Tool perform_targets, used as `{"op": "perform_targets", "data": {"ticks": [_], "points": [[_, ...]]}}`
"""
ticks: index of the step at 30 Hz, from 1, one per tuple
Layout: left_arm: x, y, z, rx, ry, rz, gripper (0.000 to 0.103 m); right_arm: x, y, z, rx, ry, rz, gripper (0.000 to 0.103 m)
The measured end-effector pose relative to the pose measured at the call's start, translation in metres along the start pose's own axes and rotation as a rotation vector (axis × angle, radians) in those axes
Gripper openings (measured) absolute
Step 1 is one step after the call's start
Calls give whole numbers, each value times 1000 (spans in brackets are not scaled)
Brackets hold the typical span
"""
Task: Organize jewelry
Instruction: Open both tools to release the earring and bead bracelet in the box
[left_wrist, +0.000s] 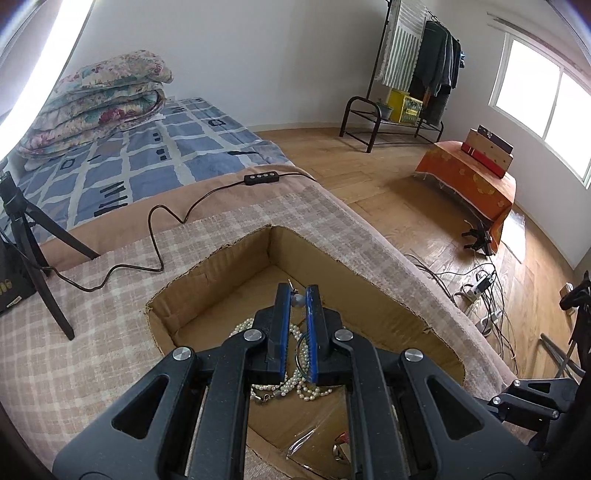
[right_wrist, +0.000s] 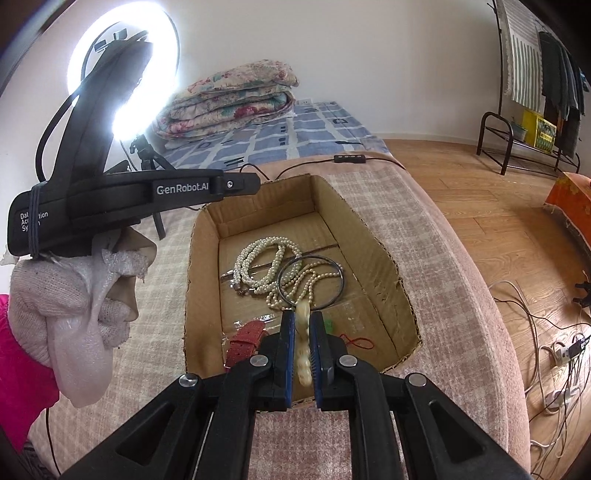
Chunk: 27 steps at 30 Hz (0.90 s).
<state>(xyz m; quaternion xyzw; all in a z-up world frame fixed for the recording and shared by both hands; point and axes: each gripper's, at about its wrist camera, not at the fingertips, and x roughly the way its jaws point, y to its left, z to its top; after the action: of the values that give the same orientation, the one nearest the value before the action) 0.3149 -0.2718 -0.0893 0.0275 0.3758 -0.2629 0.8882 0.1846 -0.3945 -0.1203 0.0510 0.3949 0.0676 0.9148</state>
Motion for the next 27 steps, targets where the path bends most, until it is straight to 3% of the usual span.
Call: {"op": "perform_targets", "data": {"ticks": [2, 4, 6, 7, 10, 14, 20, 27], "points": [[-1, -3, 1, 13, -5, 5, 6, 0, 1, 1, -6, -5, -3, 21], [-2, -5, 1, 25, -2, 13, 8, -1, 3, 1, -9, -6, 1, 26], [-3, -6, 0, 30, -5, 14, 28, 0, 6, 1, -16, -2, 5, 30], [-5, -6, 0, 31, -13, 16, 43, 0, 7, 1, -21, -1, 1, 37], [-10, -8, 1, 41, -34, 28, 48, -3, 12, 1, -34, -15, -9, 60], [-15, -9, 2, 45, -48, 42, 67, -7, 16, 1, -45, -33, -23, 80], [-24, -9, 4, 40, -62, 52, 69, -10, 19, 3, -45, -49, -62, 96], [-37, -9, 5, 34, -80, 62, 77, -18, 22, 5, -55, -77, -93, 103]]}}
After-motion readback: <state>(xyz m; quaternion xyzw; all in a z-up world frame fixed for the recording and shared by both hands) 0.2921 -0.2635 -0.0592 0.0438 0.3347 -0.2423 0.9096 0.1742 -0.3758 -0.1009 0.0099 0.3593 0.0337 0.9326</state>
